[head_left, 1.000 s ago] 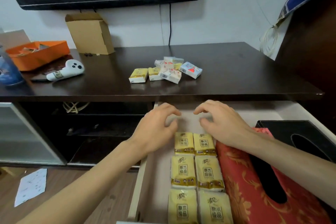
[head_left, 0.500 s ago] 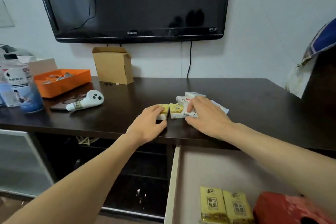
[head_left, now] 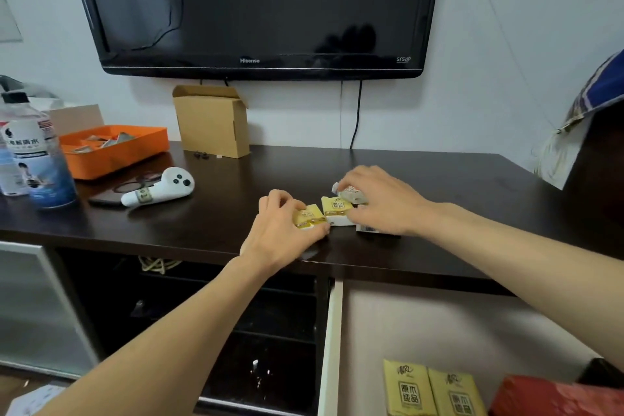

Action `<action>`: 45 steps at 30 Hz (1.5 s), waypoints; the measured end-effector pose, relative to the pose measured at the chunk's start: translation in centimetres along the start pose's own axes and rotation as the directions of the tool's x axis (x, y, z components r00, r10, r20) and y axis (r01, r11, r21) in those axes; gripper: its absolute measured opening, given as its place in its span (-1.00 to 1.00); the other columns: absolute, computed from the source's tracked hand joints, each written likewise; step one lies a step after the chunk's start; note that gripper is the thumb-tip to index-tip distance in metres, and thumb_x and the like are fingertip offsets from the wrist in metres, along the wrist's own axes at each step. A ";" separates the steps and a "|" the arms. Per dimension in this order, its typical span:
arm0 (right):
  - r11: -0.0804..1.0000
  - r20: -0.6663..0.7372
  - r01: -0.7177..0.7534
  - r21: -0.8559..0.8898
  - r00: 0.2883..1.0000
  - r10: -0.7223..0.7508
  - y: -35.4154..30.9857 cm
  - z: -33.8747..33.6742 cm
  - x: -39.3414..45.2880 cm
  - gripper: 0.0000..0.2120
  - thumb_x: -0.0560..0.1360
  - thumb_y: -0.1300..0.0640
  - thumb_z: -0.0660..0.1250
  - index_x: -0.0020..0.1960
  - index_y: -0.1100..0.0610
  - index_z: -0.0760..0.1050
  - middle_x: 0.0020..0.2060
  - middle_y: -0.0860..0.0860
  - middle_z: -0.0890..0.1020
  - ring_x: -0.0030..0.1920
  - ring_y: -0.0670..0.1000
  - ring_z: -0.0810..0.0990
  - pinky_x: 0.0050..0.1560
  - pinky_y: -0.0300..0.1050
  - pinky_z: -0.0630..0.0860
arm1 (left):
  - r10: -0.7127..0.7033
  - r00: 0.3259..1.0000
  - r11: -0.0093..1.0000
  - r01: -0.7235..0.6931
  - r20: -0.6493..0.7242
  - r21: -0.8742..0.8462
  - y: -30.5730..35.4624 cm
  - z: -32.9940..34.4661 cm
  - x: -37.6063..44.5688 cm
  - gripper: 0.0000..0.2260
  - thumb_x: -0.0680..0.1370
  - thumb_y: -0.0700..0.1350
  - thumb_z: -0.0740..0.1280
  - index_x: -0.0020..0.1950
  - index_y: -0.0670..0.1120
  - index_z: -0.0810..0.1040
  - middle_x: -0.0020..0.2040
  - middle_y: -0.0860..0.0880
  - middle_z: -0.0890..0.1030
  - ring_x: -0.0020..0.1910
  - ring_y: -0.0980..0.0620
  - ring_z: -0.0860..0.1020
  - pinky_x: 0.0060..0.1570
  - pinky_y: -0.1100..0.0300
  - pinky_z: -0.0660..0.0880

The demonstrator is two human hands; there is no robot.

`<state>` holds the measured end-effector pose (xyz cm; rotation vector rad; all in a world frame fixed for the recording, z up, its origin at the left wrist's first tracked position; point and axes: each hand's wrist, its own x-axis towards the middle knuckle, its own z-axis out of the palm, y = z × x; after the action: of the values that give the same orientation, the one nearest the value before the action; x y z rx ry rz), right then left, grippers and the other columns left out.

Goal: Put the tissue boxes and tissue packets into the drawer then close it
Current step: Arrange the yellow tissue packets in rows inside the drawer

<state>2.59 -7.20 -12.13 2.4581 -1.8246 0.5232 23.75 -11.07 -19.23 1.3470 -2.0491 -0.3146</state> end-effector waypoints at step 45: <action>0.977 0.354 -0.173 0.122 0.928 0.120 2.9 2.5 -22.6 -0.30 0.20 -0.19 0.51 0.31 -0.23 0.41 0.14 -0.26 0.45 0.19 -0.14 0.41 0.15 0.06 0.50 | 0.215 0.847 0.960 -0.275 0.486 0.054 10.6 3.8 -16.4 -0.28 0.30 0.40 0.41 0.38 0.13 0.43 0.18 0.19 0.49 0.15 0.18 0.49 0.16 0.08 0.52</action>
<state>-5.24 12.16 -21.47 2.6663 -2.1875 0.2531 17.79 7.50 -22.95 1.1311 -2.6623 -0.4469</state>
